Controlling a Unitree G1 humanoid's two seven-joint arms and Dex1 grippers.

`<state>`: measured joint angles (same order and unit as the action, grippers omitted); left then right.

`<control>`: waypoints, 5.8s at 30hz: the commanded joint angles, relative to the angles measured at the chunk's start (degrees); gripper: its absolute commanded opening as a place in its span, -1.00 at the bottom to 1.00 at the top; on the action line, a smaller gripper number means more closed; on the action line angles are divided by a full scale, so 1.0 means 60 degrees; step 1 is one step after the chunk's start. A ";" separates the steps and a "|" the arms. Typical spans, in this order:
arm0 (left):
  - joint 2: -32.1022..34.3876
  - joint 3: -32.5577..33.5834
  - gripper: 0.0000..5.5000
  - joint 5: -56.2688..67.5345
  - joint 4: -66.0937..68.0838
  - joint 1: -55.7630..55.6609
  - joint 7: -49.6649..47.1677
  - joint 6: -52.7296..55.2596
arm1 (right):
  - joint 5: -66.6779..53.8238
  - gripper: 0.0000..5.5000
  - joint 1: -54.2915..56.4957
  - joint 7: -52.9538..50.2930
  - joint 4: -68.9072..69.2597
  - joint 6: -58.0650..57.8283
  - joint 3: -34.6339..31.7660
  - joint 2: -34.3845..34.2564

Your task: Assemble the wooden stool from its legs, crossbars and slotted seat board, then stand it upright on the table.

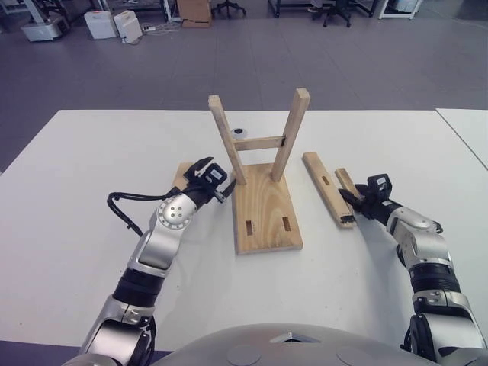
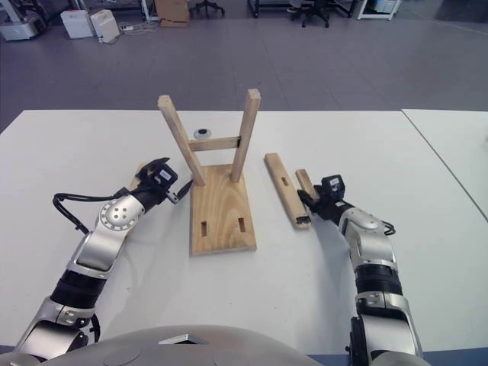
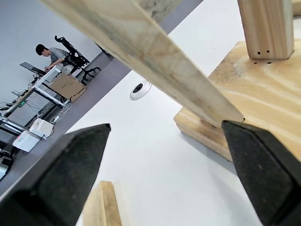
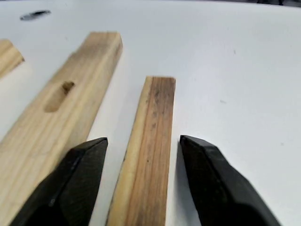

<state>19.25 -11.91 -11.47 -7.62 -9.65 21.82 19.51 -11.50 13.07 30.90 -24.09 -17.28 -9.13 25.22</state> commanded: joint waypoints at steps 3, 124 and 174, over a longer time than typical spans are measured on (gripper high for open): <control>-0.0305 0.0446 0.58 0.0560 -0.0821 0.0025 0.0003 0.0689 | -0.0050 -0.34 -0.0595 -0.0515 0.0432 -0.0883 -0.0056 -0.0163; 0.2154 0.2791 -0.03 0.4753 -0.0590 0.3533 -0.0363 0.3073 | 0.1115 -0.13 -0.1594 -0.0617 0.4194 0.2505 0.0926 0.0184; 0.1707 -0.0153 0.53 0.3148 -0.3969 0.1521 0.1328 -0.0076 | -1.2335 -0.63 -0.3754 -0.7015 0.9944 -0.4358 -0.3033 -0.1021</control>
<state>28.59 -13.49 8.77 -31.91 -1.48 30.52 19.26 -86.53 -8.12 -12.80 34.77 -44.47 -27.10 17.68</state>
